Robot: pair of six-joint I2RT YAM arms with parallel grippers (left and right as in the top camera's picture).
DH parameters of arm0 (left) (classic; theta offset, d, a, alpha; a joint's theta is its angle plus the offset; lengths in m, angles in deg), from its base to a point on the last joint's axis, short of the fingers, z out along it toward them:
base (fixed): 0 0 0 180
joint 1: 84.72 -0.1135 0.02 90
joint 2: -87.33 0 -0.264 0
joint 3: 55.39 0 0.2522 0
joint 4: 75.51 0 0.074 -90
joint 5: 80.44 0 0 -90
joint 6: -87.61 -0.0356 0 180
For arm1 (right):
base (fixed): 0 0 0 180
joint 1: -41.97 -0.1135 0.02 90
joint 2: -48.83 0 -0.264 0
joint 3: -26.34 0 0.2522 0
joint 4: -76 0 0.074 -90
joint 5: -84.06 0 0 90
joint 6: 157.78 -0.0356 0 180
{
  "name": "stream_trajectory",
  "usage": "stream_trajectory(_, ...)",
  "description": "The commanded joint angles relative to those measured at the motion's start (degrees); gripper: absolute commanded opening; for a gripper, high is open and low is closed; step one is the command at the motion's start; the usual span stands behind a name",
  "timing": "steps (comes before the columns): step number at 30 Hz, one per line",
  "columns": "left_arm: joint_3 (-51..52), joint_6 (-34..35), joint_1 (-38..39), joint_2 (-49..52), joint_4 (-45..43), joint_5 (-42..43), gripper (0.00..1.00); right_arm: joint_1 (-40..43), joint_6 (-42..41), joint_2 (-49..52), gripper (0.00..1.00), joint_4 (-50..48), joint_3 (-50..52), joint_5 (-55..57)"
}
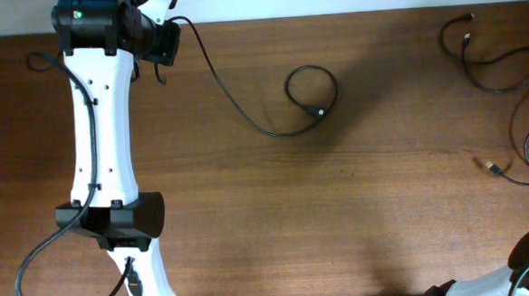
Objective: Untangle cables
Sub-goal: 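Move the right gripper back toward the last cable loop mid-table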
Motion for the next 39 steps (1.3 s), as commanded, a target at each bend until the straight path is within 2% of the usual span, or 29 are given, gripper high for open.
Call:
stream_trajectory(1, -0.4, 0.5, 1.1, 0.4, -0.1, -0.4, 0.0, -0.2, 0.5, 2.2, 0.04, -0.4, 0.5, -0.2)
stream_trajectory(4, -0.4, 0.5, 1.8, 0.4, -0.7, -0.4, 0.0, -0.2, 0.5, 2.5, 0.06, -0.4, 0.5, -0.2)
stream_trajectory(5, -0.4, 0.5, 1.9, 0.4, -0.9, -0.4, 0.0, -0.2, 0.3, 2.5, 0.45, -0.4, 0.5, -0.2)
stream_trajectory(6, -0.4, 0.5, 1.9, 0.4, -0.9, -0.4, 0.0, -0.2, 0.3, 2.5, 0.99, -0.3, 0.5, -0.2)
stream_trajectory(20, -0.4, 0.3, 2.0, 0.4, -1.0, -0.4, 0.0, -0.3, 0.3, 2.5, 1.0, 1.1, 0.5, -1.9)
stream_trajectory(21, -0.4, 0.3, 2.0, 0.4, -1.0, -0.4, 0.0, -0.3, 0.3, 2.3, 0.98, 1.4, 0.5, -2.6)
stream_trajectory(27, -0.4, 0.1, 2.0, 0.4, -1.1, -0.4, 0.0, -2.6, 0.3, -2.3, 0.96, 1.7, 0.5, -5.2)
stream_trajectory(33, -0.4, 0.1, 2.0, 0.4, -1.0, -0.4, 0.0, -12.2, 0.4, -5.3, 0.96, 2.3, 0.5, -5.3)
stream_trajectory(39, -0.4, 0.1, 2.2, 0.4, -0.9, -0.4, 0.0, -31.9, 0.4, -5.3, 0.96, 4.1, 0.5, 3.8)
